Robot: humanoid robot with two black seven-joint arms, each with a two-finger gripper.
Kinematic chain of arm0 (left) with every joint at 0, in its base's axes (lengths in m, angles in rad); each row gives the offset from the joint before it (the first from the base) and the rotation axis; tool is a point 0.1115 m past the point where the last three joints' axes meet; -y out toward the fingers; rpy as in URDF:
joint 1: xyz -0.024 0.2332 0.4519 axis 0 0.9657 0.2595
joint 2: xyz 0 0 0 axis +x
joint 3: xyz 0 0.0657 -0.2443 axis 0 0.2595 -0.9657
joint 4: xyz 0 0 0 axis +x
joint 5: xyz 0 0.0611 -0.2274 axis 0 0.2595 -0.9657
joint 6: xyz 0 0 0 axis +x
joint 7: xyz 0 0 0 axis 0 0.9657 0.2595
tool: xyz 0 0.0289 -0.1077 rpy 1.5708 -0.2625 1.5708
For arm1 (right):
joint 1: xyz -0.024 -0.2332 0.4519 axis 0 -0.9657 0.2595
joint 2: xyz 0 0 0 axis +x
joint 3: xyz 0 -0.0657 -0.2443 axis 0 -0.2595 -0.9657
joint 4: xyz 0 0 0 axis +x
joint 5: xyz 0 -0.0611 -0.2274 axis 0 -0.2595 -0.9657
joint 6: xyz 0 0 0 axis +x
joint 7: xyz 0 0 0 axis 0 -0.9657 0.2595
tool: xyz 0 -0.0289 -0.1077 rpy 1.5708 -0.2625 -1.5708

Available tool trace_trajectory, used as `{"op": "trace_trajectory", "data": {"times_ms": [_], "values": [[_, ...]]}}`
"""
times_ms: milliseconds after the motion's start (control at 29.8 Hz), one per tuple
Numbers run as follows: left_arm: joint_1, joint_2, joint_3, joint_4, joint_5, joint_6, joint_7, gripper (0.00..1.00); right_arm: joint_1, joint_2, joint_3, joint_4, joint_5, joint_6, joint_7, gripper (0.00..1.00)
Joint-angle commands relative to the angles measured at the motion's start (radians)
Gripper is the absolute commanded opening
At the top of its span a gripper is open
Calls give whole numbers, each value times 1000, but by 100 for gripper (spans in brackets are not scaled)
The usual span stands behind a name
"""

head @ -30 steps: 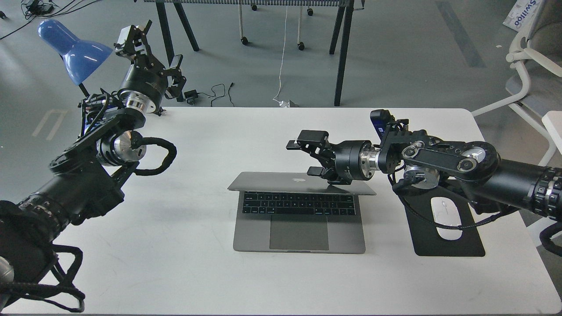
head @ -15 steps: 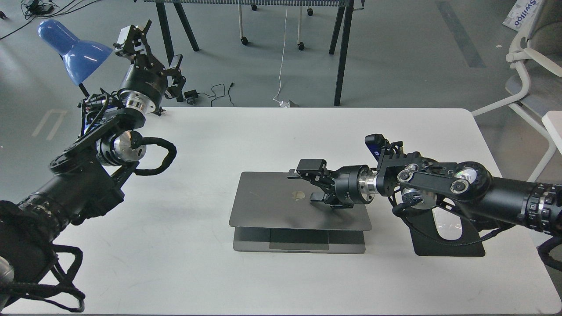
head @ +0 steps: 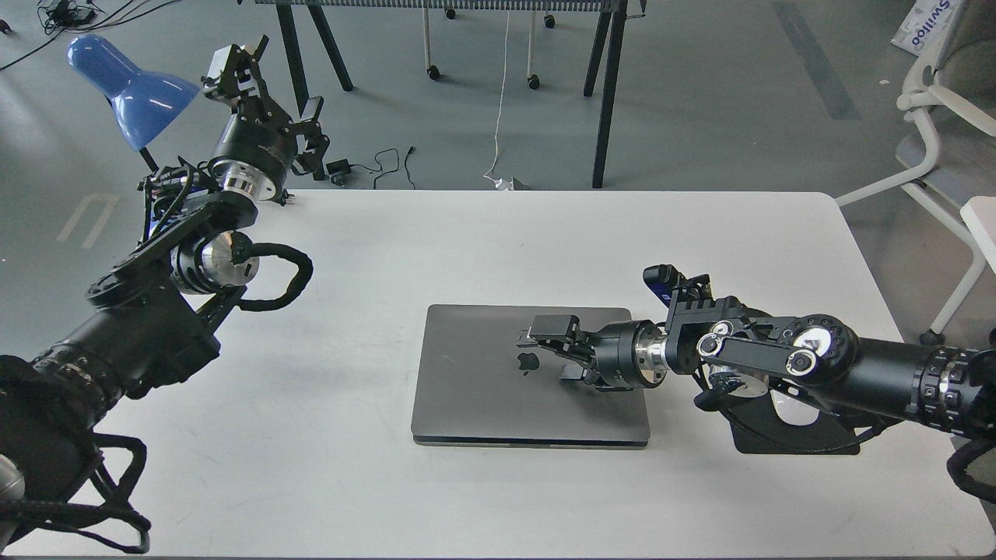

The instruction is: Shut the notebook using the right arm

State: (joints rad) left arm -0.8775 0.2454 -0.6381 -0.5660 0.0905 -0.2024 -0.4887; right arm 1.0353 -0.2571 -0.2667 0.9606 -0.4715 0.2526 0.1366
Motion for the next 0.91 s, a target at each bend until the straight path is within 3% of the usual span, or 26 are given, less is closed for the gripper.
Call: {"op": "trace_trajectory", "data": {"times_ms": [0,503,670,872], "values": [[0,0,0,0,0,0,0,100,-3,1,-11,-8,-1,-9,1,100],[0,0,2,0,0,0,0,100,52,4,69,1,10,-16,3,100],[0,0,2,0,0,0,0,100,80,-5,292,-48,10,-16,3,100],[0,0,3,0,0,0,0,100,71,-1,673,-261,20,-18,3,100]]}}
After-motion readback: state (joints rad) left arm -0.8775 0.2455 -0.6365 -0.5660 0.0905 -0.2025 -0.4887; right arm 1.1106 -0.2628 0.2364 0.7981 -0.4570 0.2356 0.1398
